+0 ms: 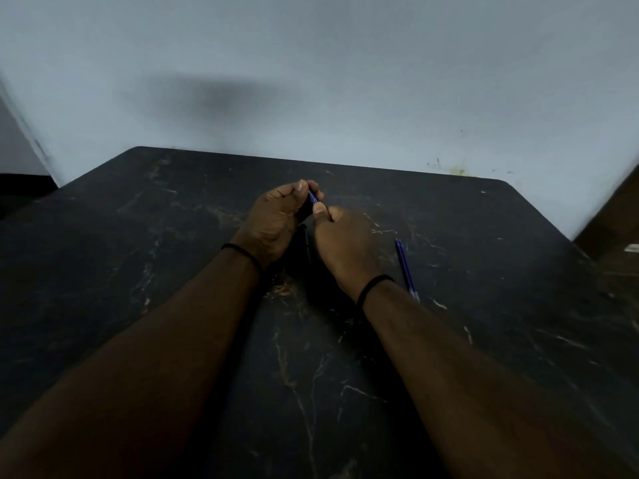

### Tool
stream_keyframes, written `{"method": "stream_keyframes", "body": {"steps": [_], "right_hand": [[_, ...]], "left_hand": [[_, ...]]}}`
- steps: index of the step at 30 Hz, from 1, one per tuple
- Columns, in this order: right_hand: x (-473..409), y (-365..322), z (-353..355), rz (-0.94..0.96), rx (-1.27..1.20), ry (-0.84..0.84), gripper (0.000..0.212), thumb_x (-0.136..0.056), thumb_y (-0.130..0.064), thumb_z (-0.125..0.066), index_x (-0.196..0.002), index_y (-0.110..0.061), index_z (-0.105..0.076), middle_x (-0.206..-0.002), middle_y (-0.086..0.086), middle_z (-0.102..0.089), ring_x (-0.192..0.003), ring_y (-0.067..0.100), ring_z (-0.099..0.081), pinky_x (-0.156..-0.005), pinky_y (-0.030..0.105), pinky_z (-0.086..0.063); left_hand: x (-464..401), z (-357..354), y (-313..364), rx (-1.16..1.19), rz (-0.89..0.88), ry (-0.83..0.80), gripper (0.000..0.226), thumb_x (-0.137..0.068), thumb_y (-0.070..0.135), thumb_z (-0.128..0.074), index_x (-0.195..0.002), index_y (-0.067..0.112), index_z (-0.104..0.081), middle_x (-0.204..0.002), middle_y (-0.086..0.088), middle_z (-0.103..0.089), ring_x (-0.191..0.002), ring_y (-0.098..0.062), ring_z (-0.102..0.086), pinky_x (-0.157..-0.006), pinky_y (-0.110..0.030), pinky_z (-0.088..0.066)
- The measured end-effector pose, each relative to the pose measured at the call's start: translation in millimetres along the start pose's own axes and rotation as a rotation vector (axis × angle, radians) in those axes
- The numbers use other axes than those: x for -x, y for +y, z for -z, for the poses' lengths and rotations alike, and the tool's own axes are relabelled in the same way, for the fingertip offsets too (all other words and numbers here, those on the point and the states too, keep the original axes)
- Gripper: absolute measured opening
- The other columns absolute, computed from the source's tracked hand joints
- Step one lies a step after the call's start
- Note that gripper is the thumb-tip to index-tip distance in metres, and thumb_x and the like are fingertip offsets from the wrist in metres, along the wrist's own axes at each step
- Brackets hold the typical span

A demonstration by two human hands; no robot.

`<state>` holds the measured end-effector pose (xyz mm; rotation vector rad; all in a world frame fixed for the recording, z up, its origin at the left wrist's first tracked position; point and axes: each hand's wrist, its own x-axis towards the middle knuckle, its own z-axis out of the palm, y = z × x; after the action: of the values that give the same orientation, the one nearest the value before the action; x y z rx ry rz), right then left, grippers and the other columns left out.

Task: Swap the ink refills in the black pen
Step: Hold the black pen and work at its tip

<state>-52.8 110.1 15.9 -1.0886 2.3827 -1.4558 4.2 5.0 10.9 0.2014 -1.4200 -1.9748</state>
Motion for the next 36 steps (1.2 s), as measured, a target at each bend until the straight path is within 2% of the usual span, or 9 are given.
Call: {"method": "stream_keyframes", "body": {"steps": [2, 5, 9, 14, 22, 28, 30, 33, 36], "right_hand": [[-0.1, -0.2, -0.5, -0.022, -0.113, -0.039, 0.045, -0.102, -0.042, -0.043, -0.072, -0.015, -0.061, -0.058, -0.006, -0.052, -0.055, 0.012, -0.049, -0.054, 0.029, -0.033], [0.2, -0.2, 3.9, -0.046, -0.215, -0.129, 0.047, -0.105, -0.037, -0.041, -0.09, -0.002, -0.069, -0.061, -0.001, -0.054, -0.054, 0.013, -0.048, -0.06, 0.031, -0.037], [-0.1, 2.2, 7.6, -0.054, -0.244, -0.181, 0.046, -0.106, -0.033, -0.04, -0.087, -0.002, -0.068, -0.06, -0.001, -0.052, -0.052, 0.012, -0.045, -0.058, 0.029, -0.036], [-2.0, 4.0, 0.3, -0.068, -0.266, -0.092, 0.041, -0.103, -0.034, -0.045, -0.065, -0.02, -0.051, -0.056, -0.006, -0.045, -0.049, 0.01, -0.04, -0.051, 0.028, -0.03], [-5.9, 5.6, -10.5, -0.085, -0.191, -0.012, 0.054, -0.095, -0.05, -0.05, -0.049, -0.022, -0.044, -0.035, -0.015, -0.041, -0.035, 0.002, -0.036, -0.049, 0.028, -0.029], [4.8, 5.5, -1.9, 0.094, 0.069, -0.037, 0.052, -0.102, -0.049, -0.038, -0.071, -0.014, -0.061, -0.064, -0.002, -0.057, -0.062, 0.014, -0.056, -0.056, 0.031, -0.038], [10.3, 5.3, -1.3, 0.161, 0.172, 0.0, 0.051, -0.103, -0.046, -0.037, -0.066, -0.015, -0.053, -0.062, -0.002, -0.052, -0.058, 0.01, -0.049, -0.052, 0.029, -0.03], [14.3, 5.9, -1.4, 0.183, 0.194, 0.035, 0.048, -0.104, -0.044, -0.037, -0.063, -0.018, -0.042, -0.061, -0.002, -0.045, -0.057, 0.011, -0.043, -0.05, 0.03, -0.025], [13.7, 7.4, -0.3, 0.177, 0.161, 0.075, 0.046, -0.104, -0.043, -0.038, -0.064, -0.02, -0.039, -0.061, -0.004, -0.043, -0.057, 0.012, -0.041, -0.053, 0.032, -0.024]], "left_hand": [[0.2, 0.6, -0.1, -0.005, -0.008, -0.006, 0.027, -0.103, 0.014, -0.038, -0.091, 0.006, -0.06, -0.089, -0.009, -0.06, -0.082, -0.02, -0.055, -0.083, -0.031, -0.047], [-0.2, 2.4, -1.2, -0.009, -0.012, -0.028, 0.028, -0.103, 0.015, -0.039, -0.091, 0.009, -0.062, -0.083, -0.002, -0.066, -0.07, -0.021, -0.047, -0.057, -0.023, -0.047], [-3.3, 6.2, -4.4, 0.028, 0.017, -0.039, 0.028, -0.103, 0.015, -0.043, -0.096, 0.009, -0.068, -0.084, -0.003, -0.071, -0.074, -0.023, -0.052, -0.05, -0.022, -0.048], [-4.4, 7.7, -5.1, 0.02, 0.019, -0.048, 0.028, -0.103, 0.016, -0.043, -0.105, 0.003, -0.068, -0.092, -0.007, -0.074, -0.09, -0.017, -0.069, -0.086, -0.027, -0.056], [-4.9, 8.4, -0.4, 0.105, 0.023, 0.044, 0.025, -0.103, 0.015, -0.041, -0.095, 0.005, -0.062, -0.087, -0.009, -0.065, -0.09, -0.022, -0.061, -0.095, -0.036, -0.049], [-1.2, 5.5, 9.3, 0.043, -0.007, 0.181, 0.025, -0.103, 0.02, -0.044, -0.095, 0.007, -0.064, -0.086, -0.007, -0.064, -0.081, -0.017, -0.063, -0.079, -0.028, -0.054], [-1.2, 11.6, 14.4, -0.008, 0.001, 0.292, 0.025, -0.101, 0.027, -0.047, -0.094, 0.011, -0.065, -0.085, -0.003, -0.063, -0.076, -0.014, -0.059, -0.074, -0.029, -0.047], [-2.6, 23.8, 22.0, -0.102, 0.009, 0.453, 0.028, -0.098, 0.035, -0.052, -0.087, 0.013, -0.065, -0.074, 0.0, -0.057, -0.059, -0.011, -0.046, -0.053, -0.025, -0.032], [-6.5, 30.9, 19.9, -0.46, -0.051, 0.562, 0.031, -0.094, 0.036, -0.061, -0.075, 0.012, -0.067, -0.066, -0.002, -0.059, -0.048, -0.007, -0.049, -0.045, -0.019, -0.038]]}}
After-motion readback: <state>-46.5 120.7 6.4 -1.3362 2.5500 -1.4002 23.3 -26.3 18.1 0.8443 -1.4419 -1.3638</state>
